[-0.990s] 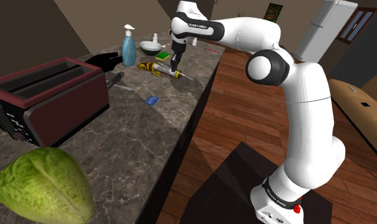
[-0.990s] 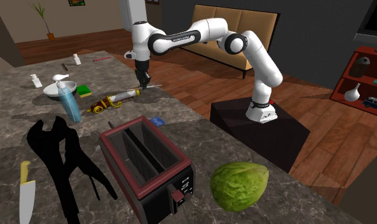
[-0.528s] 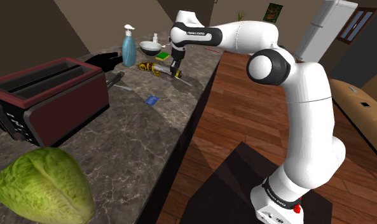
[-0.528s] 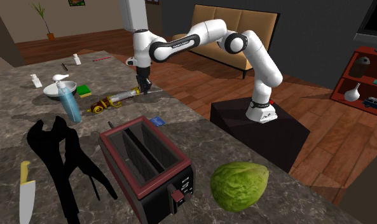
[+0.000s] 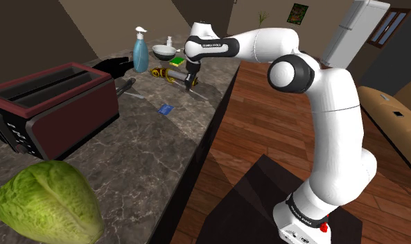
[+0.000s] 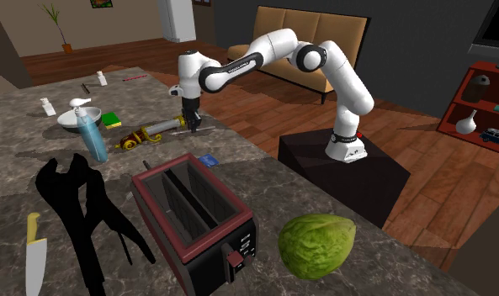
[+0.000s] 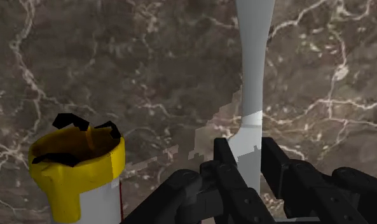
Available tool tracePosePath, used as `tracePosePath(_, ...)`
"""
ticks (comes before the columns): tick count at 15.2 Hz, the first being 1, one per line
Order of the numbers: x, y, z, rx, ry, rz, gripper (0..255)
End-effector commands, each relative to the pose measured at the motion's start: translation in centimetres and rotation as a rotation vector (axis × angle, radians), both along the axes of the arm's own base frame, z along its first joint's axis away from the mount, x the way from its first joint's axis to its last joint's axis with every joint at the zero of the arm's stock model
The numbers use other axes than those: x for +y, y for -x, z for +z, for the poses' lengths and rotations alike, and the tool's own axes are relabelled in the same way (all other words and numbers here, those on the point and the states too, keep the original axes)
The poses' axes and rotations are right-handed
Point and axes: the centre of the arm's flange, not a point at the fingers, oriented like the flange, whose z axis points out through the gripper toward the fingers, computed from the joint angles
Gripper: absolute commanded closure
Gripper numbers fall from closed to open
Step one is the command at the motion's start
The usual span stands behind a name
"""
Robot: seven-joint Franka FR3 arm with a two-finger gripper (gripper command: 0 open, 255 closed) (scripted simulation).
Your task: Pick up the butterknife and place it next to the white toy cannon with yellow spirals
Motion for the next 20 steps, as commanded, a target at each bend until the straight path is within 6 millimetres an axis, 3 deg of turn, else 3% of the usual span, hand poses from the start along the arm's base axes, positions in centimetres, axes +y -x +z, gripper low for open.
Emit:
tracePosePath(1, 0.0, -0.1, -1.1, 0.0, 0.0, 0.0, 255)
tracePosePath(5, 0.0, -0.1, -3.1, 0.0, 0.0, 0.0, 255)
tracePosePath(12, 0.0, -0.1, -3.1, 0.0, 0.0, 0.0, 255)
tracePosePath(13, 0.0, -0.1, -3.1, 0.0, 0.0, 0.0, 0)
tracePosePath(18, 0.0, -0.1, -3.1, 0.0, 0.0, 0.0, 0)
tracePosePath(20, 0.0, 0.2, -0.5, 0.0, 0.0, 0.0, 0)
